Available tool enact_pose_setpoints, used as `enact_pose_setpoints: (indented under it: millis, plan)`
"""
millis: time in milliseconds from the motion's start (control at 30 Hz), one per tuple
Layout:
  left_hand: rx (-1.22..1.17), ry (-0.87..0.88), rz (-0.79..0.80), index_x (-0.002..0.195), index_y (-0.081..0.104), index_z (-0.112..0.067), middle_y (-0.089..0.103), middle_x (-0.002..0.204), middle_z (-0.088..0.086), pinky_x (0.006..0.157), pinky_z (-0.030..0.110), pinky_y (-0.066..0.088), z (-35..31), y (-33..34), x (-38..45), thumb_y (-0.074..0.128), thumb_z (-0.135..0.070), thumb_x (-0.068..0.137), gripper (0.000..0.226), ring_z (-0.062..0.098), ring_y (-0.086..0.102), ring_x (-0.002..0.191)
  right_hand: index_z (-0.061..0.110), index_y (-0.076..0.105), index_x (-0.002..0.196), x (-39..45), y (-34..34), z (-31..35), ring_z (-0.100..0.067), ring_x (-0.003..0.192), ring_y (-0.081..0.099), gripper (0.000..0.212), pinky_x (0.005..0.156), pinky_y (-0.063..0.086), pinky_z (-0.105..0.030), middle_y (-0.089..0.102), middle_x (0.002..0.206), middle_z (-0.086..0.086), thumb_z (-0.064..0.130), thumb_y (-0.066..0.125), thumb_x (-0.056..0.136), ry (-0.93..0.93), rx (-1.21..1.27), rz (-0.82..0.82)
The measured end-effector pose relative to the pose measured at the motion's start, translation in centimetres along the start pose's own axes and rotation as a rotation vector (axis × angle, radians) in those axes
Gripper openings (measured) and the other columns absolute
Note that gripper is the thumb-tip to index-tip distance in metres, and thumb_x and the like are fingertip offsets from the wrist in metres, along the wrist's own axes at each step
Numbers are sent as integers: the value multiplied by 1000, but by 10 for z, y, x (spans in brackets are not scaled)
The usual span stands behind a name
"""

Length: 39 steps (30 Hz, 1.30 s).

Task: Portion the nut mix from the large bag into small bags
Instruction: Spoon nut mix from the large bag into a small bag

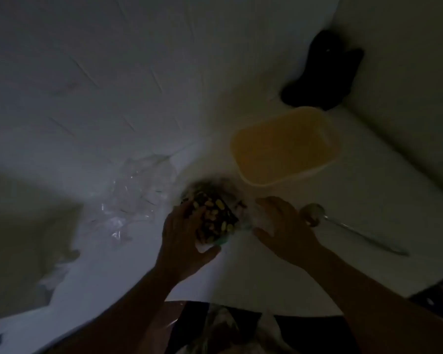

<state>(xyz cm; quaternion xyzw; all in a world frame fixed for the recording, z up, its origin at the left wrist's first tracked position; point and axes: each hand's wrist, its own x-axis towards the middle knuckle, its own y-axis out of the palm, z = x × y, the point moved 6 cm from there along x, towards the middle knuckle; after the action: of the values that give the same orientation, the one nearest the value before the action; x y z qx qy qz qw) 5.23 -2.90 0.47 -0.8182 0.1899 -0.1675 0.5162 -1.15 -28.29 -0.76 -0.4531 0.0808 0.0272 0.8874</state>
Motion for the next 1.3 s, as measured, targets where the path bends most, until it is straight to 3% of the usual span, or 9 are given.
enact_pose_setpoints:
  millis: [200,333,467,633,767,867,1000,1200,1300]
  plan:
    - [29,79,-102,155,35,-22,31,163,17,119,59,32,19,38,3,69,-81,74,106,43,32,149,35,19,160,12,31,-7,-23,145,32,74,117,39,-48,27,161,-1,59,50,97,-374,-66,-179]
    - [52,176,-210,154,38,-24,28,164,16,109,65,43,21,40,-2,80,-75,65,111,41,31,149,47,23,160,2,42,-11,-24,147,39,61,113,38,-29,37,161,-2,52,48,105,-591,-107,-280]
    - [72,178,-257,156,35,-33,22,166,10,112,60,39,24,50,-3,78,-73,59,113,30,23,152,28,45,154,11,39,-16,-21,130,53,52,109,36,-19,53,146,-1,51,39,107,-620,-135,-443]
    - [117,350,-346,155,46,-17,33,161,21,119,56,32,17,58,-5,69,-78,78,101,41,34,147,34,65,134,15,33,-27,6,106,61,42,89,41,0,68,118,24,50,62,95,-337,309,-523]
    - [1,257,-333,154,48,-21,40,158,11,119,54,35,20,59,-16,56,-71,91,81,34,40,143,25,73,122,1,36,-27,-9,96,74,29,93,59,-35,77,106,11,31,76,94,-132,587,-538]
    - [-200,182,-298,153,45,-33,48,150,-3,116,51,38,22,48,-25,42,-65,98,64,21,46,136,23,80,94,-16,30,-16,-21,85,74,7,76,56,-30,79,83,5,28,75,93,-29,768,-607]
    - [-215,103,-234,151,46,-30,51,148,1,116,37,31,14,32,-37,30,-68,96,68,24,44,136,5,73,88,-36,30,-2,-28,76,66,29,68,51,-35,79,84,-8,32,70,98,101,1108,-623]
    - [-149,106,-242,148,38,-25,36,161,0,119,48,36,22,8,-23,62,-60,84,77,25,30,149,27,62,104,-58,2,35,-22,91,64,9,80,58,-45,69,108,-3,32,67,98,-60,604,-794]
    - [-2,219,-206,155,35,-20,28,168,-2,129,38,13,18,1,-9,73,-53,87,85,20,14,156,17,68,113,-85,-4,100,-23,105,56,22,90,50,-37,64,114,-4,8,62,94,-653,-96,-910]
